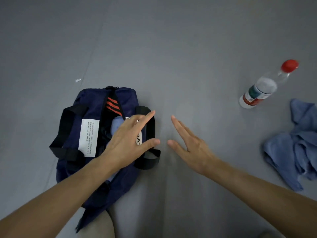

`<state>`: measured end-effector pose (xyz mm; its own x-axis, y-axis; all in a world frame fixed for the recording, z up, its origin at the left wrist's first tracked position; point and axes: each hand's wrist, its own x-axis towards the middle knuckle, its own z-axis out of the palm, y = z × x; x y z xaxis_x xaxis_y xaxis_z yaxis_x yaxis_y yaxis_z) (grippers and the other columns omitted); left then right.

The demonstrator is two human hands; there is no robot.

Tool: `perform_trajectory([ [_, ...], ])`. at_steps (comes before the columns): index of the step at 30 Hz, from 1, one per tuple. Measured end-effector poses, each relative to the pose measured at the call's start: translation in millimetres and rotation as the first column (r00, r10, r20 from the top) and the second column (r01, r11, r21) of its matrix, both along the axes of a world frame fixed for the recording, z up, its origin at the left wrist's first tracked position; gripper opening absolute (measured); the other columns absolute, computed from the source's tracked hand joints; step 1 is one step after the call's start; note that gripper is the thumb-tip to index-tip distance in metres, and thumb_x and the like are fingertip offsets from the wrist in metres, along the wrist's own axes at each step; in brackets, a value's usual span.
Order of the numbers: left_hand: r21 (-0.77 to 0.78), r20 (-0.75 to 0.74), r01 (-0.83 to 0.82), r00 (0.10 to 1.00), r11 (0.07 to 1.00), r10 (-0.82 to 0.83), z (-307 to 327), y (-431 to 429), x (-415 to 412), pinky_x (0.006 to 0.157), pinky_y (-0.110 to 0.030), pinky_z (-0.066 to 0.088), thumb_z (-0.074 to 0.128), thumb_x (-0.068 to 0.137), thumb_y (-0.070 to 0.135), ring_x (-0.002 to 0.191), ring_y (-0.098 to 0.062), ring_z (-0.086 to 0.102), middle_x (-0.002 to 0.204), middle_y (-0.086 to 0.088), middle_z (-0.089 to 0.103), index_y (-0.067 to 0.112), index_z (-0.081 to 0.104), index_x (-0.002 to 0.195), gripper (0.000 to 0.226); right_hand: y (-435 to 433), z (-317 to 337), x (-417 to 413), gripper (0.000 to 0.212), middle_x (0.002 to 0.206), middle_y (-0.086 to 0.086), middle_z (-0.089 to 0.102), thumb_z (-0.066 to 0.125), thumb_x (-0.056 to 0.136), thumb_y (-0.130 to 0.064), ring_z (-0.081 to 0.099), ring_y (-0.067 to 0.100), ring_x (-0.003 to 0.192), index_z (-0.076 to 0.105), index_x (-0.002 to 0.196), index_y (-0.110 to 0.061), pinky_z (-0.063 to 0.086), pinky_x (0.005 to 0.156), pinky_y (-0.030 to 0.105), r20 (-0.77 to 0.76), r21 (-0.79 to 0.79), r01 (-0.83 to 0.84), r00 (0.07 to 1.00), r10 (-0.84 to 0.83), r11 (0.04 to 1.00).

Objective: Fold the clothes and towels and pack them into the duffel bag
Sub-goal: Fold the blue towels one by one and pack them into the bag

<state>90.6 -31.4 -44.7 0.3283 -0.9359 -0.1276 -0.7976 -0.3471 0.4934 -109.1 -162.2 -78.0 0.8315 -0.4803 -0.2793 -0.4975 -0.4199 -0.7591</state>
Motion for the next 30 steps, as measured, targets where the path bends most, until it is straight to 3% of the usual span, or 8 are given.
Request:
perform_trajectory([
  [4, 0.093, 0.176, 0.12, 0.975, 0.988, -0.135, 7, -35, -34, 0.104, -0.012, -0.004, 0.039, 0.081, 0.085, 0.135, -0.014, 0.038, 0.149, 0.014, 0.039, 0.046, 0.011, 0.157, 0.09, -33, 10, -53, 0.073, 0.166, -0.017, 0.009, 0.033, 0.093, -0.071, 0.01, 0.003, 0.151, -0.008, 0.151, -0.057, 0.016, 0.123, 0.03, 0.017, -0.074, 0.083, 0.996, -0.082, 0.994],
  [7, 0.142, 0.048, 0.243, 0.966, 0.959, -0.252, 5, -67, -65, 0.113, -0.027, 0.016, 0.035, 0.077, 0.091, 0.142, -0.012, 0.025, 0.157, 0.014, 0.029, 0.053, -0.004, 0.154, 0.095, -55, 10, -112, 0.074, 0.166, -0.014, 0.012, 0.033, 0.092, -0.073, 0.013, 0.007, 0.152, -0.007, 0.152, -0.056, 0.019, 0.124, 0.034, 0.024, -0.11, 0.189, 0.982, -0.188, 0.976],
  [10, 0.202, 0.053, 0.377, 0.917, 0.904, -0.395, -1, -92, -98, 0.115, -0.025, 0.014, 0.03, 0.076, 0.092, 0.145, -0.009, 0.019, 0.16, 0.013, 0.023, 0.054, -0.013, 0.152, 0.095, -70, 3, -171, 0.072, 0.166, -0.013, 0.013, 0.033, 0.094, -0.072, 0.016, 0.011, 0.152, -0.007, 0.152, -0.057, 0.023, 0.122, 0.038, -0.024, -0.148, 0.273, 0.96, -0.28, 0.95],
  [14, 0.219, 0.055, 0.489, 0.858, 0.844, -0.511, -23, -133, -168, 0.115, -0.023, 0.013, 0.031, 0.081, 0.087, 0.147, -0.01, 0.018, 0.162, 0.01, 0.022, 0.05, -0.011, 0.153, 0.091, -84, -25, -251, 0.073, 0.167, -0.01, 0.011, 0.029, 0.093, -0.075, 0.014, 0.014, 0.153, -0.001, 0.155, -0.05, 0.025, 0.122, 0.042, -0.033, -0.243, 0.389, 0.912, -0.408, 0.889],
  [19, 0.211, 0.053, 0.588, 0.79, 0.78, -0.61, -85, -185, -273, 0.121, -0.036, 0.025, 0.044, 0.095, 0.062, 0.149, -0.023, 0.025, 0.166, -0.003, 0.021, 0.038, -0.006, 0.158, 0.084, -89, -74, -325, 0.075, 0.168, 0.001, 0.009, 0.031, 0.096, -0.068, 0.016, 0.026, 0.153, 0.007, 0.159, -0.037, 0.026, 0.119, 0.04, -0.151, -0.404, 0.404, 0.856, -0.495, 0.821],
  [22, 0.247, 0.068, 0.582, 0.787, 0.775, -0.613, -116, -211, -326, 0.118, -0.039, 0.03, 0.054, 0.099, 0.038, 0.146, -0.028, 0.03, 0.165, -0.007, 0.022, 0.034, 0.007, 0.16, 0.077, -88, -99, -346, 0.074, 0.167, 0.007, 0.014, 0.047, 0.098, -0.055, 0.022, 0.032, 0.151, 0.011, 0.159, -0.036, 0.037, 0.113, 0.046, -0.308, -0.404, 0.366, 0.809, -0.501, 0.838],
  [25, 0.253, 0.138, 0.465, 0.85, 0.848, -0.508, -129, -231, -351, 0.1, -0.04, 0.045, 0.057, 0.096, 0.025, 0.127, -0.031, 0.046, 0.151, -0.003, 0.041, 0.034, 0.031, 0.154, 0.064, -87, -109, -343, 0.07, 0.149, 0.012, 0.046, 0.064, 0.09, -0.044, 0.046, 0.035, 0.133, 0.037, 0.152, -0.031, 0.05, 0.096, 0.048, -0.304, -0.457, 0.392, 0.775, -0.554, 0.798],
  [30, 0.144, 0.149, 0.384, 0.903, 0.912, -0.404, -121, -246, -349, 0.077, -0.037, 0.046, 0.058, 0.096, 0.025, 0.1, -0.028, 0.059, 0.109, 0.0, 0.067, 0.027, 0.064, 0.118, 0.022, -110, -102, -326, 0.021, 0.102, 0.006, 0.061, 0.065, 0.09, -0.027, 0.056, 0.032, 0.091, 0.065, 0.11, -0.02, 0.047, 0.075, 0.041, -0.165, -0.486, 0.515, 0.739, -0.653, 0.706],
])
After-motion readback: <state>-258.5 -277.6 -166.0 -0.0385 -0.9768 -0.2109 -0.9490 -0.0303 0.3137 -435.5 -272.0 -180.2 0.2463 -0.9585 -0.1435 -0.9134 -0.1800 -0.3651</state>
